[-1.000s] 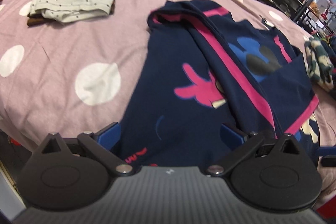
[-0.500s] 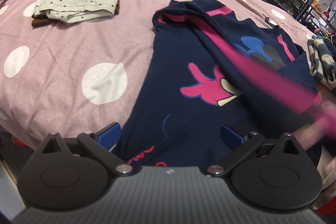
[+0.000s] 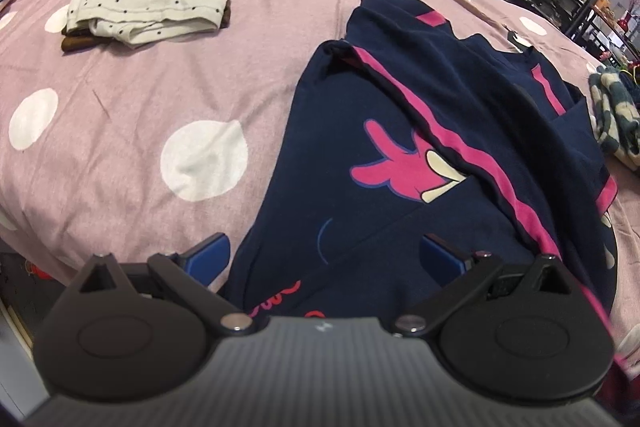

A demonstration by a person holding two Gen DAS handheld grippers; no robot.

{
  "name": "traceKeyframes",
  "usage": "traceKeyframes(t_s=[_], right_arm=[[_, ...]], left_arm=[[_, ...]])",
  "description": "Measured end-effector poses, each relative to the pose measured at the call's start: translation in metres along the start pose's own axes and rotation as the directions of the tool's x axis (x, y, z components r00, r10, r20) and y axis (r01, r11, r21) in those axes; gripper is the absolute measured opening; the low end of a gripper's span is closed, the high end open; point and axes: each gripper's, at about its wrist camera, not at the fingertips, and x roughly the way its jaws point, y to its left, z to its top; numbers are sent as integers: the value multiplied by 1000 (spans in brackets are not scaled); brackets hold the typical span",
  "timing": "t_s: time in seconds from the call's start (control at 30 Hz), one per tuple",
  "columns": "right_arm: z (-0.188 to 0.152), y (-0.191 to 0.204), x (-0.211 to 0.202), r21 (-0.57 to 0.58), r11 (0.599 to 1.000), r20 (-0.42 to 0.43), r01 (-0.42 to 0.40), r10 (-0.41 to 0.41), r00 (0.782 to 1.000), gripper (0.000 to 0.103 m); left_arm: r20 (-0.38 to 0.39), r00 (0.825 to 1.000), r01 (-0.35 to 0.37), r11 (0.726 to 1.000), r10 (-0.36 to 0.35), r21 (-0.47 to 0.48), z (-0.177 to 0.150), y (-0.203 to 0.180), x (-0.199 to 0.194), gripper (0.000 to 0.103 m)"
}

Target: Fold small clothes

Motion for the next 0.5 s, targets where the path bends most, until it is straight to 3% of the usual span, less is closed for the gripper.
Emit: traceKeyframes(t_s=[0.1,0.2,0.27,0.33,0.37,0.4,0.43,0.5], right_arm=[[-6,-8,-3,68,997,19,-23,22,1000,21],[-6,0,-21,37,999,60,2,-4,998,21],[-7,0,-39,63,998,117,-7,-1,993,21],[-11,-3,-54,98,995,179,-4,-14,984,21],[-14,-4,-60,116,993,206,-7,-17,978,22],[-17,-6,-67,134,991,231,-12,-20,973,22],[-20,-8,-70,152,988,246,-15,-23,969,22],[-25,-5,-70,176,984,261,-7,-40,964,22]], left_arm=[[21,999,-34,999,33,37,10,0,7,103],[136,976,-193,965,171,176,27,-15,21,96],[308,923,-328,889,230,319,39,-32,29,81],[415,866,-467,751,280,467,49,-48,49,73],[416,861,-491,693,293,527,55,-51,62,68],[394,877,-470,668,277,577,62,-52,73,66],[373,895,-434,664,244,609,68,-52,81,65],[388,897,-428,639,212,640,74,-54,94,65]])
